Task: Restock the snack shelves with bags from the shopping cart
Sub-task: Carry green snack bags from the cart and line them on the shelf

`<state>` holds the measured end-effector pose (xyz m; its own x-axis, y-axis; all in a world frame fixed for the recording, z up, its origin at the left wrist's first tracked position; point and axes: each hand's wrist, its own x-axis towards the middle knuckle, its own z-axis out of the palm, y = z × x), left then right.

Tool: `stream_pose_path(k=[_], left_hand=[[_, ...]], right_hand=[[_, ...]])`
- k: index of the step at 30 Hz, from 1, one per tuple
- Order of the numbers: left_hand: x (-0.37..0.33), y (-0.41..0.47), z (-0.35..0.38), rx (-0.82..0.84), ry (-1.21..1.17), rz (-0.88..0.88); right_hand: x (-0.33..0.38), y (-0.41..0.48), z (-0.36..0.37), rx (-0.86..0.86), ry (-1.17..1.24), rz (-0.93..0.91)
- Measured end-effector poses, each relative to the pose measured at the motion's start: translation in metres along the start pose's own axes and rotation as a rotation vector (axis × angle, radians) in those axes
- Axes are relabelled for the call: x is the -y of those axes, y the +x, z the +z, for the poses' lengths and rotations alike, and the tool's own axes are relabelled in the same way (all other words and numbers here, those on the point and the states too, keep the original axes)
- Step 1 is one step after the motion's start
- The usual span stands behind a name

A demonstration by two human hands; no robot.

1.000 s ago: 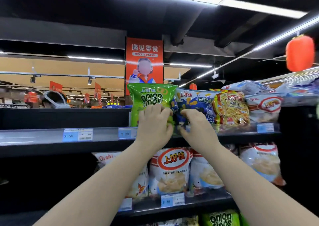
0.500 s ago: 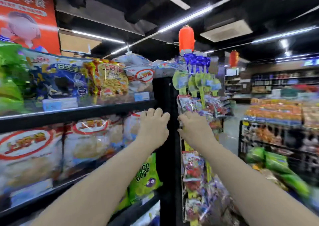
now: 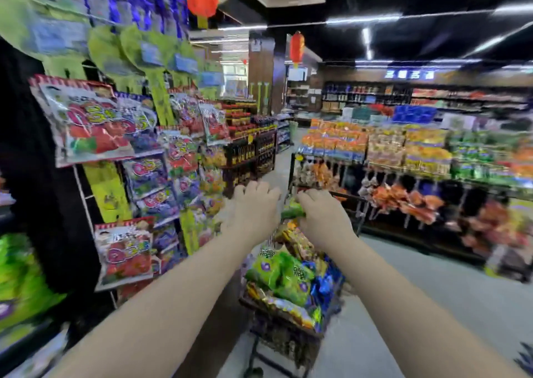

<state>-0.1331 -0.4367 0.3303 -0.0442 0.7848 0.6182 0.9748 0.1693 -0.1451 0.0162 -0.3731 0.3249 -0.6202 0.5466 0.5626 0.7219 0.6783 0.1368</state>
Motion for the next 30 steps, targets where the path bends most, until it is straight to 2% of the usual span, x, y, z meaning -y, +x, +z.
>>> stream_pose_path(k=[5, 12, 23, 30], left_hand=[[-0.048, 0.020, 0.095, 0.174, -0.111, -0.014], [-0.065, 0.027, 0.230, 0.384, -0.191, -0.040], [-0.053, 0.073, 0.415, 0.735, -0.268, -0.052], [-0.067, 0.068, 0.494, 0.967, -0.377, -0.216]], right_hand=[[-0.062, -0.015, 0.071, 0.009, 0.010, 0.045], [-0.106, -0.023, 0.193, 0.206, 0.156, 0.131], [-0.147, 0.002, 0.381, 0.562, 0.303, 0.409], [-0.171, -0.005, 0.455, 0.709, 0.511, 0.638]])
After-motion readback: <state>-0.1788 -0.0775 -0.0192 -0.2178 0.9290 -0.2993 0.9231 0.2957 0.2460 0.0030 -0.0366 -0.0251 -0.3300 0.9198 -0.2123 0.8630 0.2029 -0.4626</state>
